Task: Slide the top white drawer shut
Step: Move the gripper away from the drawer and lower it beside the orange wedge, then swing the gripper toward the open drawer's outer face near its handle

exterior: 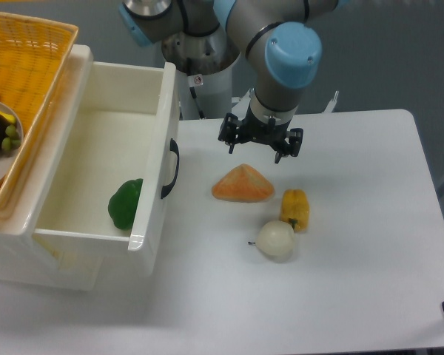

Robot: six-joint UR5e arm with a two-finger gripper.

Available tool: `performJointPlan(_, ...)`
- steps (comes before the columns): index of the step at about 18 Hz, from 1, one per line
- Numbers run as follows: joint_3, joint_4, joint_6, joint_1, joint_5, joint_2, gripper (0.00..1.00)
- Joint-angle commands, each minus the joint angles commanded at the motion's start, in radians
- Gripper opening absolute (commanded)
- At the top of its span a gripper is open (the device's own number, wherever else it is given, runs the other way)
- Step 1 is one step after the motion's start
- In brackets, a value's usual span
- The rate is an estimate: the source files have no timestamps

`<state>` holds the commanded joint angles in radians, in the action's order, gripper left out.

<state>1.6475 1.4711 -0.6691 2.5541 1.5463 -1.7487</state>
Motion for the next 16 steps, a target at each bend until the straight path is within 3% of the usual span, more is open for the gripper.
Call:
performJointPlan(5, -0.011, -0.005, 0.074, -0.017, -0.011, -0.046, 1.0)
performJointPlan(9, -0.009, -0.083, 0.131, -0.037, -0.014, -0.071, 1.0)
performJointPlan(16, 0.0, -0.081, 0.138, -0.061, -0.087, -0.109, 1.0)
